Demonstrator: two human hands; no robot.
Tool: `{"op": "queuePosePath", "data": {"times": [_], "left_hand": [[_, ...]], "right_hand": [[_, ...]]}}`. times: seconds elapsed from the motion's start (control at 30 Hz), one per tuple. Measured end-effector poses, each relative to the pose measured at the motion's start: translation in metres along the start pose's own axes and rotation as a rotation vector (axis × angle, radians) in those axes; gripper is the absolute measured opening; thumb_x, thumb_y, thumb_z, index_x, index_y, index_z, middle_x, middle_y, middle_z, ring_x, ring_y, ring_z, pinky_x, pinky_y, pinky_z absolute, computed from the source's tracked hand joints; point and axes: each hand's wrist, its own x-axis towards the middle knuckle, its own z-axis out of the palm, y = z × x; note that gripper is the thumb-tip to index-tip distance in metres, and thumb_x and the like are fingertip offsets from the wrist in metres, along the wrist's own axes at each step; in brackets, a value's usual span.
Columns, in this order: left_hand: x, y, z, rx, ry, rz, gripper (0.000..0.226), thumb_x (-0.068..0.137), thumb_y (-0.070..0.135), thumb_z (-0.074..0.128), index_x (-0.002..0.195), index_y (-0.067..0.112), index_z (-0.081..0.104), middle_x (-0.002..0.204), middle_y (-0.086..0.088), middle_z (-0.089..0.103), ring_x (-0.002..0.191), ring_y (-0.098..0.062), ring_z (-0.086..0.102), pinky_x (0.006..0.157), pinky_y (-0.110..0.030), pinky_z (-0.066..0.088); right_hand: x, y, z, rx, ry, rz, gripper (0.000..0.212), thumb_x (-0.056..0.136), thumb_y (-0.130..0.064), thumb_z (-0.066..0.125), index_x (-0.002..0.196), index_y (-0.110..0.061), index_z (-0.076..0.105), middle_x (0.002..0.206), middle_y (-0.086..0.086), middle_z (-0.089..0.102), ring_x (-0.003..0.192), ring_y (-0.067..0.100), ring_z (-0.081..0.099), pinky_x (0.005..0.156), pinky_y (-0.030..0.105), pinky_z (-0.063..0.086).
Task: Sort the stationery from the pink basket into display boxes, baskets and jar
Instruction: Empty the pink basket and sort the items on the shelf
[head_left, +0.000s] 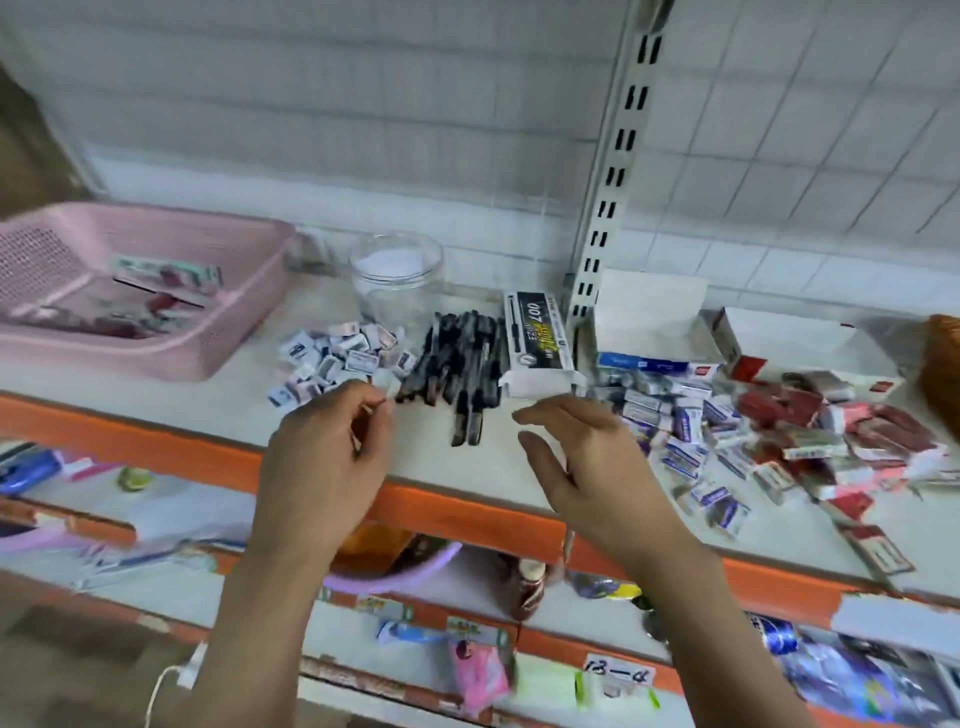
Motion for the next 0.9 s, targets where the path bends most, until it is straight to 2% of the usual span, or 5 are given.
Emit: {"op": "queuePosePath", "data": {"times": [0.17, 0.43, 0.63, 0.77, 0.9], "left_hand": [[0.007, -0.017, -0.002, 0.043, -0.023, -0.02, 0.006, 0.087, 0.015, 0.061, 0.085, 0.016, 0.066, 0.071, 0.006, 0.064, 0.055, -0.014, 0.051, 0.055, -0.026, 0.036], [0.035, -0.069, -0.04, 0.039, 0.062, 0.035, 0.019, 0.085, 0.025, 0.051, 0.081, 0.014, 0.066, 0.073, 0.003, 0.067, 0.057, -0.017, 0.057, 0.057, -0.03, 0.047], [0.084, -0.153, -0.087, 0.071, 0.187, 0.083, 0.012, 0.083, 0.018, 0.054, 0.079, 0.013, 0.064, 0.061, 0.003, 0.058, 0.05, -0.017, 0.049, 0.053, -0.026, 0.04], [0.116, -0.228, -0.123, 0.042, 0.09, 0.109, 0.015, 0.085, 0.022, 0.055, 0.083, 0.012, 0.066, 0.064, -0.001, 0.064, 0.053, -0.019, 0.056, 0.054, -0.027, 0.044], [0.15, -0.296, -0.155, 0.063, -0.006, 0.089, 0.011, 0.088, 0.021, 0.061, 0.083, 0.013, 0.066, 0.064, 0.002, 0.062, 0.055, -0.021, 0.058, 0.058, -0.031, 0.049]], "right_hand": [[0.021, -0.017, 0.021, 0.031, -0.014, -0.037, 0.037, 0.088, -0.032, 0.038, 0.101, -0.013, 0.067, 0.094, 0.003, 0.068, 0.088, 0.027, 0.063, 0.075, 0.035, 0.052], [0.055, -0.047, 0.071, 0.081, -0.038, -0.062, 0.022, 0.085, -0.017, 0.053, 0.099, -0.012, 0.07, 0.095, 0.002, 0.068, 0.074, 0.016, 0.062, 0.066, 0.026, 0.05], [0.115, -0.102, 0.119, 0.077, 0.018, -0.054, 0.028, 0.088, -0.023, 0.046, 0.102, -0.01, 0.068, 0.099, 0.007, 0.068, 0.085, 0.027, 0.065, 0.072, 0.035, 0.052], [0.165, -0.162, 0.154, 0.112, 0.103, -0.014, 0.025, 0.088, -0.021, 0.049, 0.103, -0.011, 0.068, 0.097, 0.002, 0.068, 0.079, 0.01, 0.059, 0.072, 0.007, 0.038], [0.21, -0.22, 0.184, 0.131, 0.144, -0.028, 0.021, 0.087, -0.018, 0.052, 0.1, -0.014, 0.069, 0.089, -0.001, 0.067, 0.077, 0.006, 0.053, 0.069, 0.008, 0.035]]}}
